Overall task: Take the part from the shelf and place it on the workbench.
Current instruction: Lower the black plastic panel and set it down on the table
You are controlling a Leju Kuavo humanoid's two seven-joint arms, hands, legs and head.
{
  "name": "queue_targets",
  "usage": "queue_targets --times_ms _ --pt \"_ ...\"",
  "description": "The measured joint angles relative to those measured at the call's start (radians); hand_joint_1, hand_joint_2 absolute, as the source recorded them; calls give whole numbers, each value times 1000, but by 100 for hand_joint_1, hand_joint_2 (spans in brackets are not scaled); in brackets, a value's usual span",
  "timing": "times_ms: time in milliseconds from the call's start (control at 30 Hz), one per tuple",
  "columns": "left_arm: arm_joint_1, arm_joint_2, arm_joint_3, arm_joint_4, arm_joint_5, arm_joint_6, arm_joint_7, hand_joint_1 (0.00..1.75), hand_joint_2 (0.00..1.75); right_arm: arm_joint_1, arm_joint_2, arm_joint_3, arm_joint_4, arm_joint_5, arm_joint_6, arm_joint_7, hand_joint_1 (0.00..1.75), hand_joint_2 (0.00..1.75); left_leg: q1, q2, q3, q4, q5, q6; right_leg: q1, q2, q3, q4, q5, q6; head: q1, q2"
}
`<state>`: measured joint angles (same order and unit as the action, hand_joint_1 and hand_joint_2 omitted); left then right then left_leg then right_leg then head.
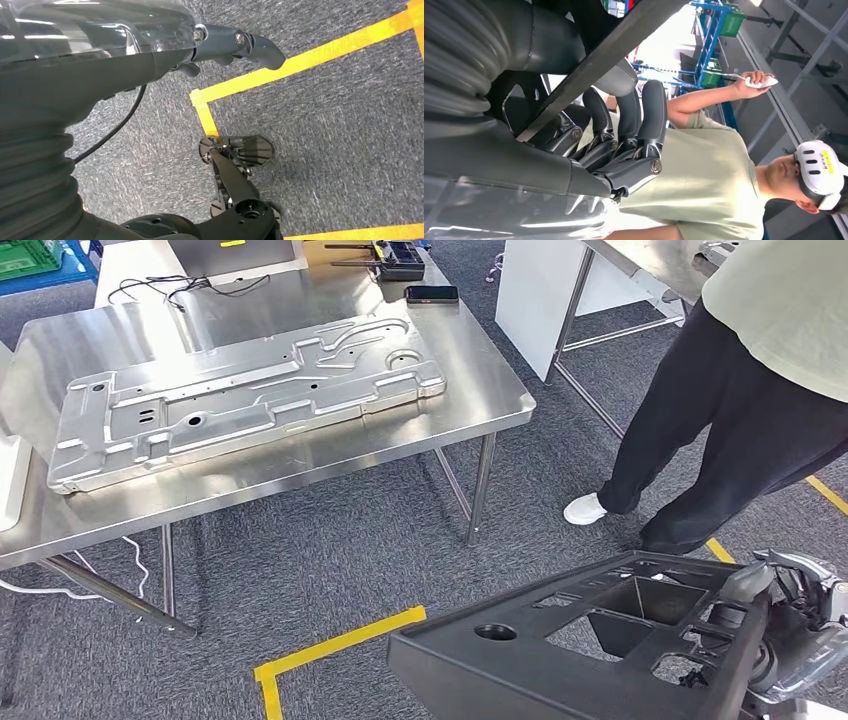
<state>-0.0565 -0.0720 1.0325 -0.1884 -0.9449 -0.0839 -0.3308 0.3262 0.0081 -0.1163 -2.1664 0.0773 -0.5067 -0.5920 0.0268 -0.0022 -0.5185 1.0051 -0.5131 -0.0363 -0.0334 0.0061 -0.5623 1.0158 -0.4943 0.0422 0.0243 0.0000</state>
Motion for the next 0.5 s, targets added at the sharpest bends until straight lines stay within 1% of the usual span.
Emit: queue_targets --times_ms 67,133,167,233,267,300,367,400,433,467,500 --pt "0 0 3 0 0 0 -1 0 175 0 0 0 0 -11 10 0 175 175 -1 0 -1 5 -4 0 -3 0 1 -1 0 1 -2 0" --pt "0 0 6 0 0 0 -2 0 175 -1 0 0 0 -20 18 1 175 175 -4 1 -3 11 -7 4 -7 0 2 -2 1 2 -5 0" --pt "0 0 7 0 -1 0 -2 0 175 -1 0 0 0 -22 20 1 175 175 -6 2 -3 11 -7 6 -7 1 4 -5 3 5 -6 0" --pt "0 0 8 0 -1 0 -4 0 175 -1 -1 0 0 -23 23 1 175 175 -1 8 4 -3 0 12 -4 2 2 -2 0 12 -6 0" --pt "0 -1 9 0 -1 0 -4 0 175 -1 -2 0 0 -23 23 1 175 175 2 14 8 -12 4 15 -1 2 -8 17 -12 14 -3 0" --pt "0 -1 9 0 -2 0 -4 0 175 -1 -3 1 0 -22 23 1 175 175 5 20 13 -18 7 18 1 2 -30 58 -33 16 1 0" --pt "0 -1 10 0 -2 0 -4 0 175 -1 -5 1 0 -20 23 1 175 175 4 34 15 -20 5 21 2 2 -100 187 -85 18 12 0" --pt "0 -1 10 0 -2 0 -4 0 175 0 -5 1 0 -20 23 1 175 175 4 40 17 -19 3 22 2 1 -132 242 -98 19 16 0" --pt "0 -1 11 0 -2 0 -4 0 175 1 -5 1 0 -19 24 1 175 175 4 47 20 -19 1 21 1 1 -149 265 -93 21 20 0" --pt "0 -1 11 0 -2 0 -4 0 175 1 -5 1 0 -18 24 1 175 175 6 53 24 -18 -3 19 0 -1 -144 247 -68 22 23 0" --pt "0 -2 11 0 -2 0 -4 0 175 1 -5 1 0 -18 25 1 175 175 9 58 31 -18 -7 15 0 -6 -120 192 -30 23 27 0"
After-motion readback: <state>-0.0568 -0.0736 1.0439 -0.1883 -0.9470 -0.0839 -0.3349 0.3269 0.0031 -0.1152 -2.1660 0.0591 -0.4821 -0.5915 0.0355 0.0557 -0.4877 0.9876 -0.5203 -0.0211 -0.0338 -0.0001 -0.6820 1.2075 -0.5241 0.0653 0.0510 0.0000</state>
